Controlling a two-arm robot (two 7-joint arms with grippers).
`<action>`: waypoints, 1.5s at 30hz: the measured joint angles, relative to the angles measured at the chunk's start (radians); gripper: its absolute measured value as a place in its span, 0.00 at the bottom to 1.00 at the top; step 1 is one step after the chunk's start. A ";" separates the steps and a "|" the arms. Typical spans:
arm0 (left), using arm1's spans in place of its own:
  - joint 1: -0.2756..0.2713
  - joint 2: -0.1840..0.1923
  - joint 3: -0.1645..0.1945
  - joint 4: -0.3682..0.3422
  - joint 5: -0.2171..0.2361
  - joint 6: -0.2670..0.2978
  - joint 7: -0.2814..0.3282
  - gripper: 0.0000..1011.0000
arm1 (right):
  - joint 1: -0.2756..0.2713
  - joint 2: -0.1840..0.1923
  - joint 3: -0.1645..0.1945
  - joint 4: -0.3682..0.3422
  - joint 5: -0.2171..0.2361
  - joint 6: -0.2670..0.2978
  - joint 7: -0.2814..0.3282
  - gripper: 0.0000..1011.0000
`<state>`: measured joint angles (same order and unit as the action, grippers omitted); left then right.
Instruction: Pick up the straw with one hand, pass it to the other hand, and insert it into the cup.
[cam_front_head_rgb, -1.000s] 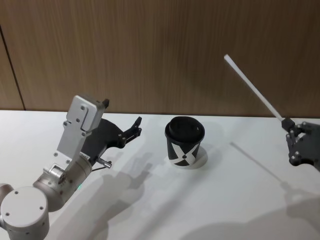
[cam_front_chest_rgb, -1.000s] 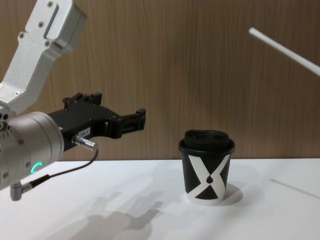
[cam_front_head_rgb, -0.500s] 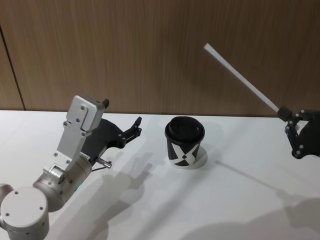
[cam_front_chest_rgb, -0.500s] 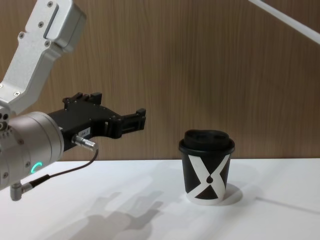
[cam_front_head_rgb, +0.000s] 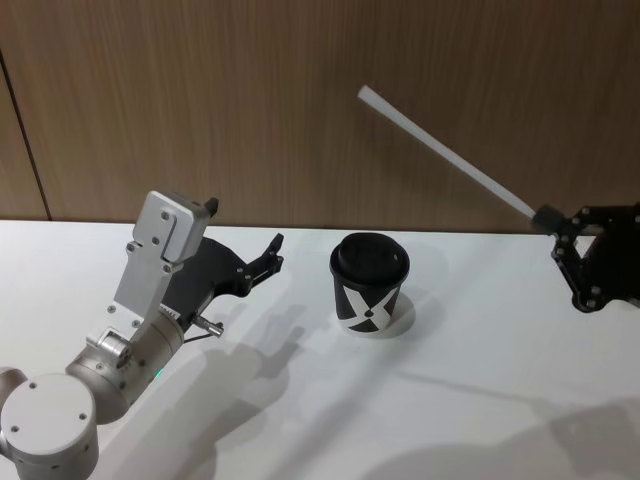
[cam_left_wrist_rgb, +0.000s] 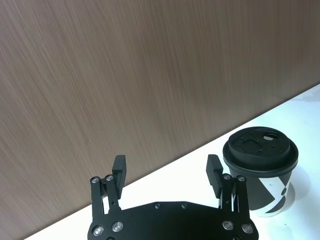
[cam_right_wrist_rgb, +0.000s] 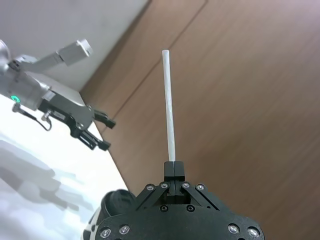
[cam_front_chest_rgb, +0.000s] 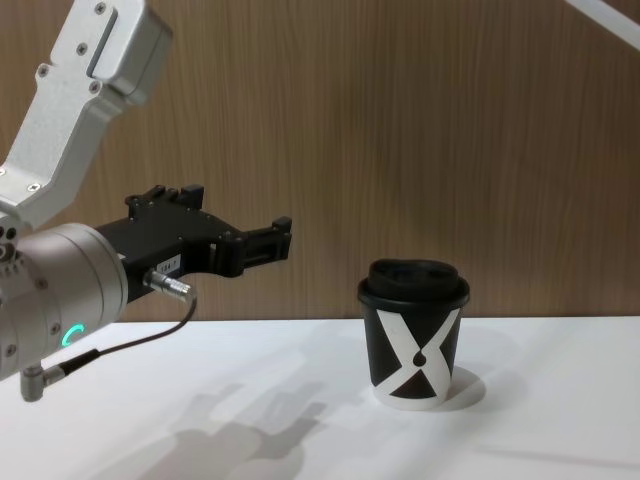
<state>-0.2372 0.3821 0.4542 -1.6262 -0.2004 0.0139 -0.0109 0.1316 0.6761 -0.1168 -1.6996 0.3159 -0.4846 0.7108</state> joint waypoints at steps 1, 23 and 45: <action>0.000 0.000 0.000 0.000 0.000 0.000 0.000 0.99 | 0.006 0.000 -0.004 0.003 0.005 -0.004 0.006 0.00; 0.000 0.000 0.000 0.000 0.000 0.000 0.000 0.99 | 0.077 -0.002 -0.071 0.026 0.070 -0.034 0.061 0.00; -0.007 -0.002 -0.026 -0.016 -0.088 -0.006 -0.092 0.99 | 0.097 -0.004 -0.095 0.032 0.078 -0.029 0.066 0.00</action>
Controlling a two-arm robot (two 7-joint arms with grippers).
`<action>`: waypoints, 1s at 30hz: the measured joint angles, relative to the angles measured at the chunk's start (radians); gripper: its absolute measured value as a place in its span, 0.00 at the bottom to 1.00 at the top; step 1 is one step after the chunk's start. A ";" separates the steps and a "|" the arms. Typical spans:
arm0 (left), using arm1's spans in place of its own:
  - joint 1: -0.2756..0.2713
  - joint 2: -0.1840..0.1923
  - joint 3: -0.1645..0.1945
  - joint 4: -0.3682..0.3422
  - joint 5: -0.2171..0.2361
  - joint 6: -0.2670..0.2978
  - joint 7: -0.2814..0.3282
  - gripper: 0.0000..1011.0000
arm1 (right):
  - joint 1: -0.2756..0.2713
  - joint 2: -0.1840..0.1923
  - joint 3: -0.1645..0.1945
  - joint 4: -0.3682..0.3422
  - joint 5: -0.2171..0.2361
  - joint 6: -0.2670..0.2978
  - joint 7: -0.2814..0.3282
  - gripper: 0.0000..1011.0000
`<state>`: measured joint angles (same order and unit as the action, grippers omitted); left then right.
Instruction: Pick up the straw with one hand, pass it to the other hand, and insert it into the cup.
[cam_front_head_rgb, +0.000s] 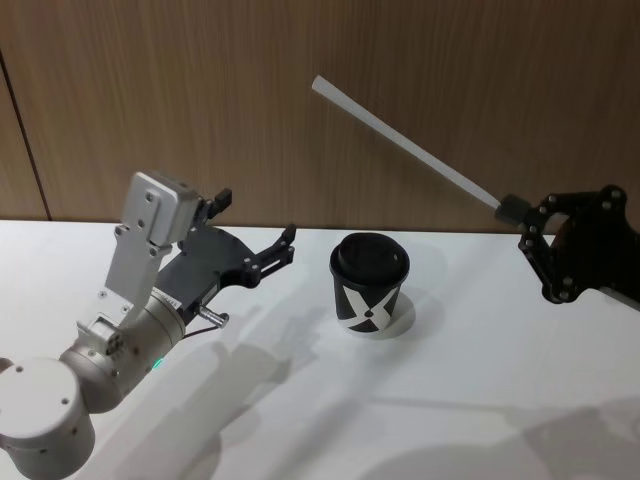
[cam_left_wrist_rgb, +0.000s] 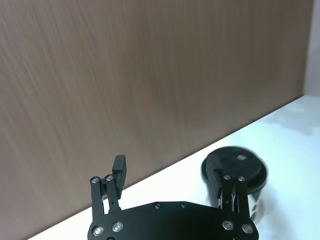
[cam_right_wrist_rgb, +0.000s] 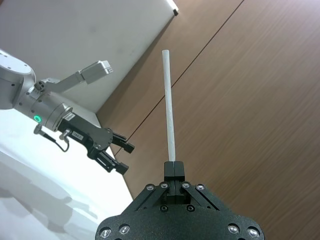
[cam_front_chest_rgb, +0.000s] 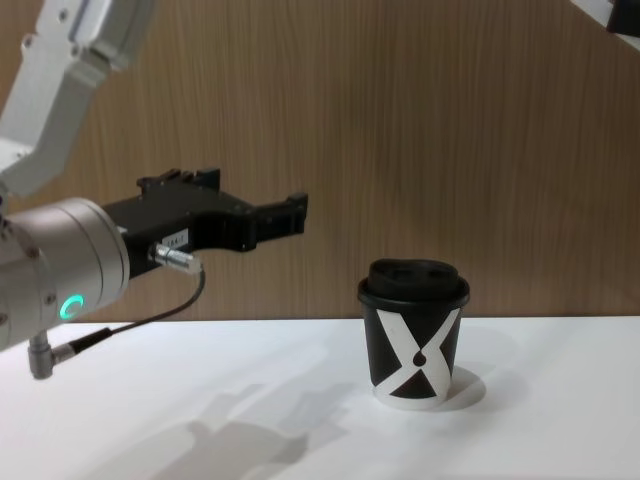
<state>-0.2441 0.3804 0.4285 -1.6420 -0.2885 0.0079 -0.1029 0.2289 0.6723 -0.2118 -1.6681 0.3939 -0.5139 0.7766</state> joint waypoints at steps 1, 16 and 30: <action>-0.001 0.000 -0.004 -0.003 -0.018 0.000 -0.020 0.99 | 0.000 0.000 0.000 0.000 0.000 0.000 0.000 0.00; -0.014 -0.007 -0.059 -0.035 -0.235 0.017 -0.209 0.99 | 0.003 0.000 -0.003 0.001 0.002 0.002 0.001 0.00; -0.038 -0.015 -0.095 -0.060 -0.467 0.068 -0.394 0.99 | 0.004 0.000 -0.004 0.001 0.002 0.002 0.001 0.00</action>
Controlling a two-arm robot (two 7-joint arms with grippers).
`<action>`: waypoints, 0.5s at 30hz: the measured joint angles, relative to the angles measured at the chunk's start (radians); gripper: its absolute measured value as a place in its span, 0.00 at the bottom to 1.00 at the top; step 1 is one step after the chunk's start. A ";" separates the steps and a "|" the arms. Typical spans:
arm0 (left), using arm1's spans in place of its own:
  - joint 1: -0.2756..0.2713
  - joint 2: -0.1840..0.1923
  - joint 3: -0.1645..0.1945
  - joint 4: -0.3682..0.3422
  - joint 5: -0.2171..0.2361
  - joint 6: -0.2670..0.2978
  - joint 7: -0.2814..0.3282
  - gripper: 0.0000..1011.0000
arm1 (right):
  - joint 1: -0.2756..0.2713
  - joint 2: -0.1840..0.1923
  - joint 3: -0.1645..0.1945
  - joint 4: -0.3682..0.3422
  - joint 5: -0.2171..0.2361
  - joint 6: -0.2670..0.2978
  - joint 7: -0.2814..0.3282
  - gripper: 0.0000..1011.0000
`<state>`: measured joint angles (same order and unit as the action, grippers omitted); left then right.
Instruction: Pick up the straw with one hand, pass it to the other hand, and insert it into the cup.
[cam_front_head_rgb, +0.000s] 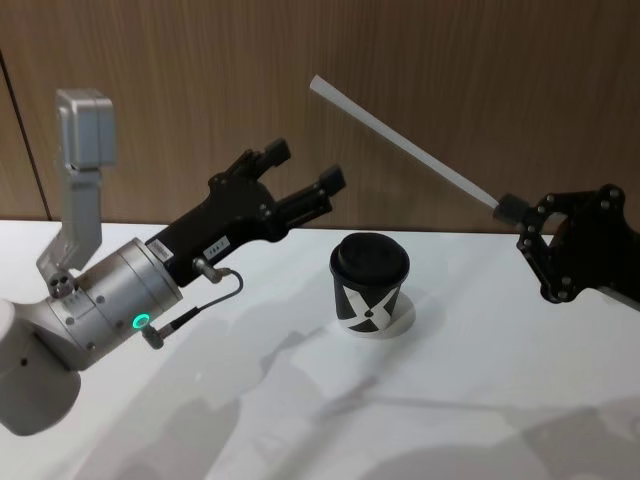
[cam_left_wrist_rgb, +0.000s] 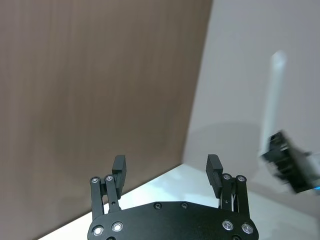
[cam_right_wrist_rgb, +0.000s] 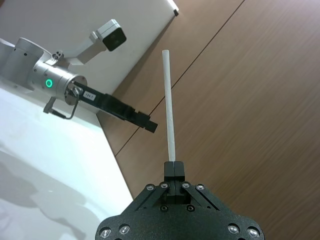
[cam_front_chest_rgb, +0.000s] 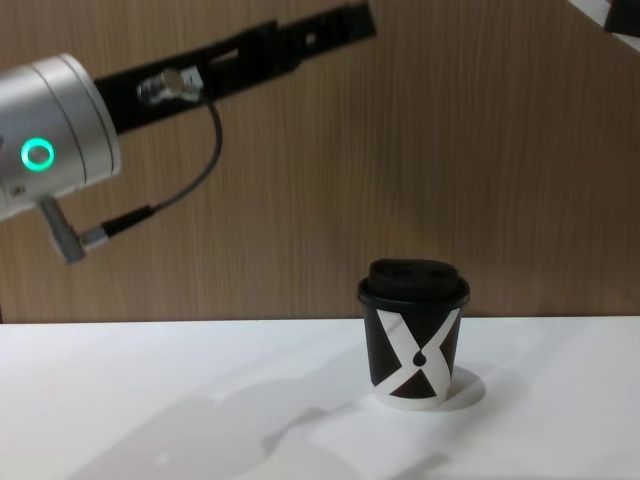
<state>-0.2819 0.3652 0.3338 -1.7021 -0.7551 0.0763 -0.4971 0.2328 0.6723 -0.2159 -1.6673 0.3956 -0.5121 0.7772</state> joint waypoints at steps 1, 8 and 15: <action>-0.002 0.000 -0.001 -0.001 -0.007 0.002 -0.009 0.99 | 0.000 0.000 0.000 0.000 0.000 0.000 0.000 0.00; -0.020 -0.006 -0.006 -0.007 -0.106 0.033 -0.091 0.99 | 0.000 0.000 0.000 0.000 0.000 0.000 0.000 0.00; -0.044 -0.013 -0.004 -0.008 -0.200 0.068 -0.181 0.99 | 0.000 0.000 0.000 0.000 0.000 0.000 0.000 0.00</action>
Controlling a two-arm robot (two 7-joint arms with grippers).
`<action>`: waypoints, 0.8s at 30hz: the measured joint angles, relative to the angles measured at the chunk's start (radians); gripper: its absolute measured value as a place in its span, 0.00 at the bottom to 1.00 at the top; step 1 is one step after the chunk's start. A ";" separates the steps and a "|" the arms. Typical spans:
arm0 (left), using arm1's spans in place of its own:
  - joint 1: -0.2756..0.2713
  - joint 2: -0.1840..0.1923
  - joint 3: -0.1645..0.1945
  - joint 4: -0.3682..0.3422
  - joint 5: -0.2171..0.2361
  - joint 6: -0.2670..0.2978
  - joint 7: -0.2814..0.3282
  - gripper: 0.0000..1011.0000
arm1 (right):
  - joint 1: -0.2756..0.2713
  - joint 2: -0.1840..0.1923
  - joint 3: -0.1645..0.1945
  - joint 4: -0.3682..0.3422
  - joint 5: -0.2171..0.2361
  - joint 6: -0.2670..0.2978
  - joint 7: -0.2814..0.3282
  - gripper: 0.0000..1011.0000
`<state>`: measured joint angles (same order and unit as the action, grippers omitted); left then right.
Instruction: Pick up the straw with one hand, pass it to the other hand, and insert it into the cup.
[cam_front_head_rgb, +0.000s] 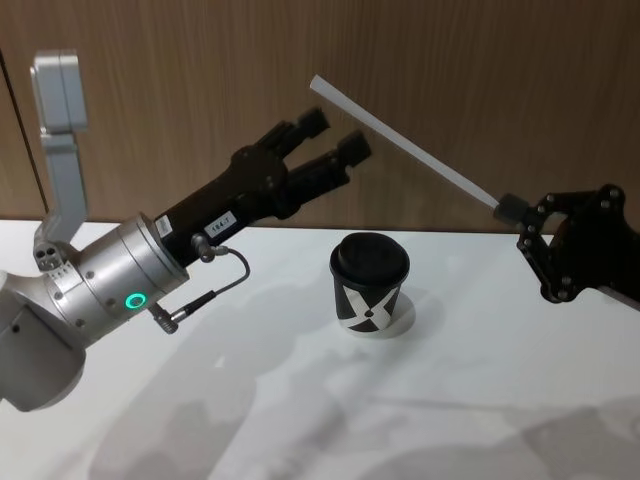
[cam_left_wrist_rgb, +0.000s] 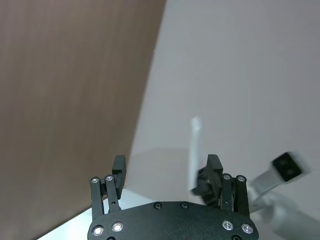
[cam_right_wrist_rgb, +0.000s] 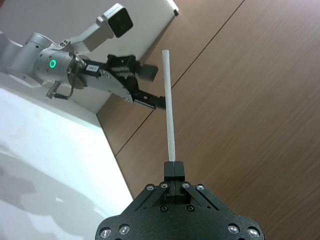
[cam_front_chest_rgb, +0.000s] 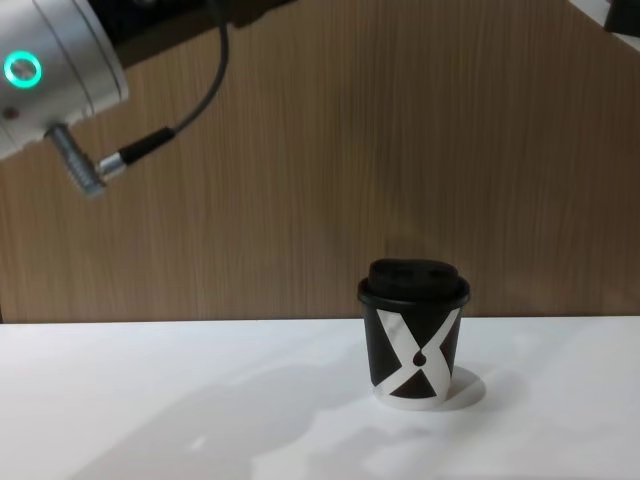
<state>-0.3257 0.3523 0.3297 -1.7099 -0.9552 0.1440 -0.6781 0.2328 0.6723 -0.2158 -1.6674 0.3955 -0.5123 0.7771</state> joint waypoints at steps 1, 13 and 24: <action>-0.003 0.000 0.001 0.000 -0.010 0.004 -0.009 0.99 | 0.000 0.000 0.000 0.000 0.000 0.000 0.000 0.00; -0.039 0.001 0.021 0.013 -0.099 0.043 -0.129 0.99 | 0.000 0.000 0.000 0.000 0.000 0.000 0.000 0.00; -0.058 0.006 0.037 0.026 -0.134 0.051 -0.167 0.99 | 0.000 0.000 0.000 0.000 0.000 0.000 0.000 0.00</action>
<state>-0.3837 0.3583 0.3663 -1.6843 -1.0888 0.1953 -0.8448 0.2328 0.6723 -0.2158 -1.6674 0.3954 -0.5123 0.7771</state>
